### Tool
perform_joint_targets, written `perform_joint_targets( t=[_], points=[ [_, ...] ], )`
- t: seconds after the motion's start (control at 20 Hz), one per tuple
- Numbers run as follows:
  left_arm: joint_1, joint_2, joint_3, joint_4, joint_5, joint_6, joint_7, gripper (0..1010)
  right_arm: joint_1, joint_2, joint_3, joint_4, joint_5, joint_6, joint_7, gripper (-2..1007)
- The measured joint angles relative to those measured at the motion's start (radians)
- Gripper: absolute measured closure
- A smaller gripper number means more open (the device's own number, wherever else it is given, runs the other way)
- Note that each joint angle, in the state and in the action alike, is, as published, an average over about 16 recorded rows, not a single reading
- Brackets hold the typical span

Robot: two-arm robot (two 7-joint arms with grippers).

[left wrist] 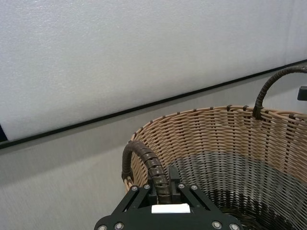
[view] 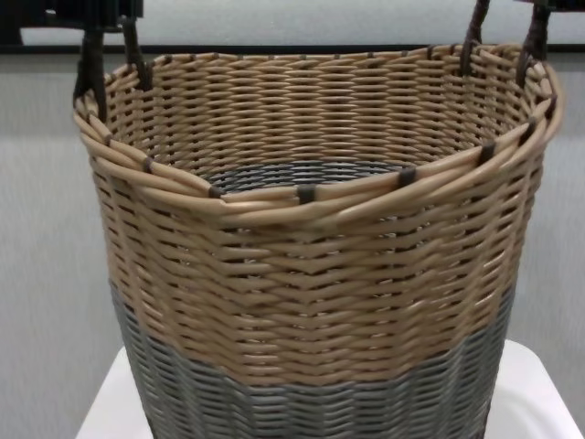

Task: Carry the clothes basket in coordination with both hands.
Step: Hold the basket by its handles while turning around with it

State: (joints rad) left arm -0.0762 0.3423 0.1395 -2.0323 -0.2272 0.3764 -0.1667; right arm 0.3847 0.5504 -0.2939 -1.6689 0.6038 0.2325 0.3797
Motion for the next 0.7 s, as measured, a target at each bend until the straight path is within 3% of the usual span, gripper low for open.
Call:
perform_joint_targets(
  t=[0.7],
  points=[
    [0.000, 0.003, 0.001, -0.003, 0.000, 0.001, 0.001, 842, 0.002, 0.000, -0.003, 0.002, -0.006, 0.003, -0.001, 995]
  ],
)
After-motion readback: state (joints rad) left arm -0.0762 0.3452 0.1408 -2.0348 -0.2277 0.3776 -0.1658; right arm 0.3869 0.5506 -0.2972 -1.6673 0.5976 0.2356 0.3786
